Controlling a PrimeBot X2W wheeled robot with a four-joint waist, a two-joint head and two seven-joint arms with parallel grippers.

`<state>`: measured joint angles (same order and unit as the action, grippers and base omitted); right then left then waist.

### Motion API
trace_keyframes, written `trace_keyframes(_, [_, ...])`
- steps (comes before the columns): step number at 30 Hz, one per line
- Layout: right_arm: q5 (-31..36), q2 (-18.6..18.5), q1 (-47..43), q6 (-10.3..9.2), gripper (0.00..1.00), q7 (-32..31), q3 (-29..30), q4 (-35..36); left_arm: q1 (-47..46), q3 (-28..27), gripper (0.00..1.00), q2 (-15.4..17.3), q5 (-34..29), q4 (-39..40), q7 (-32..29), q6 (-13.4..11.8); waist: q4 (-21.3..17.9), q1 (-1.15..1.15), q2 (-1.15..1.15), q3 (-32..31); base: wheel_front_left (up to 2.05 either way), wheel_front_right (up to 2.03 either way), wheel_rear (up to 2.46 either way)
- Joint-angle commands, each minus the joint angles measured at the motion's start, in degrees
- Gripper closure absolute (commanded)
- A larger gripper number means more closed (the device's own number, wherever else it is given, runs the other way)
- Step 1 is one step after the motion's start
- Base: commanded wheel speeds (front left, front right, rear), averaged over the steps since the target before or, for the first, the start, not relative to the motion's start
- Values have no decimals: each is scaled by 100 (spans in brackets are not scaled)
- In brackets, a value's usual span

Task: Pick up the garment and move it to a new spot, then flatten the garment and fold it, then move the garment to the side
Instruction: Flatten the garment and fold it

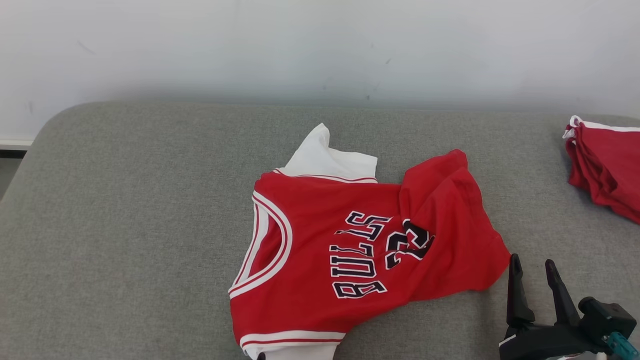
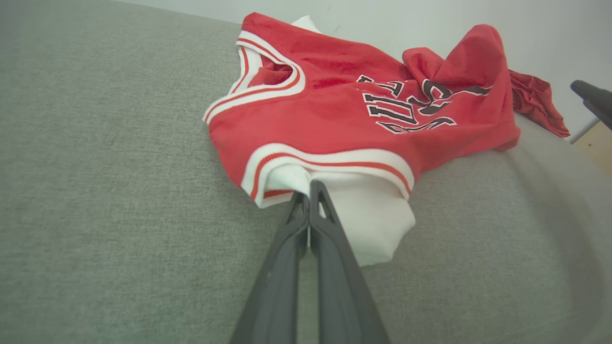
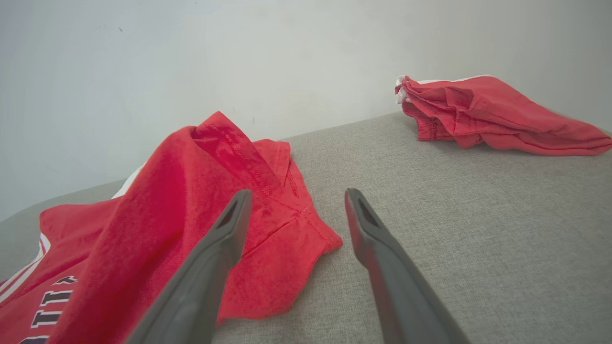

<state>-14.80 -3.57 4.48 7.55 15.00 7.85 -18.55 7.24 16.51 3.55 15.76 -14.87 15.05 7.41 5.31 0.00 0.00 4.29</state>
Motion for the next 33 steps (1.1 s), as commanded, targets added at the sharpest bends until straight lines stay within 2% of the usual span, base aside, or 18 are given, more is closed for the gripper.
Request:
trace_keyframes(1, [-42,15,-8,-15,0,22,28,-8,90,36,100,1,-39,104,18,8,0,0,0,19,0,0,0])
trace_keyframes(5, [-24,15,-18,-15,0,22,82,-28,39,144,100,2,17,288,18,9,-56,0,0,3,0,0,0])
trace_keyframes(11, [-12,23,18,-15,0,21,15,-114,-492,187,100,108,54,-6,18,9,-284,0,0,-64,0,0,0])
trace_keyframes(22, [5,36,205,-15,0,15,-32,-208,-1894,107,100,194,307,-1263,18,3,-951,0,0,139,0,0,0])
trace_keyframes(29, [2,51,206,-15,0,15,12,-266,-2361,216,100,248,399,-1901,18,4,-1097,0,0,173,0,0,0])
trace_keyframes(30, [-4,53,198,-15,0,16,20,-273,-2386,221,89,248,411,-1965,18,4,-1086,0,0,165,0,0,0])
trace_keyframes(31, [-8,56,188,-15,0,16,29,-279,-2389,236,17,244,422,-2015,18,4,-1066,0,0,157,0,0,0])
trace_keyframes(32, [-11,58,180,-15,0,15,38,-284,-2388,230,0,223,444,-2036,18,4,-1030,0,0,152,0,0,0])
trace_keyframes(33, [-14,60,176,-15,0,16,43,-287,-2373,243,0,208,448,-2031,18,4,-992,0,0,147,0,0,0])
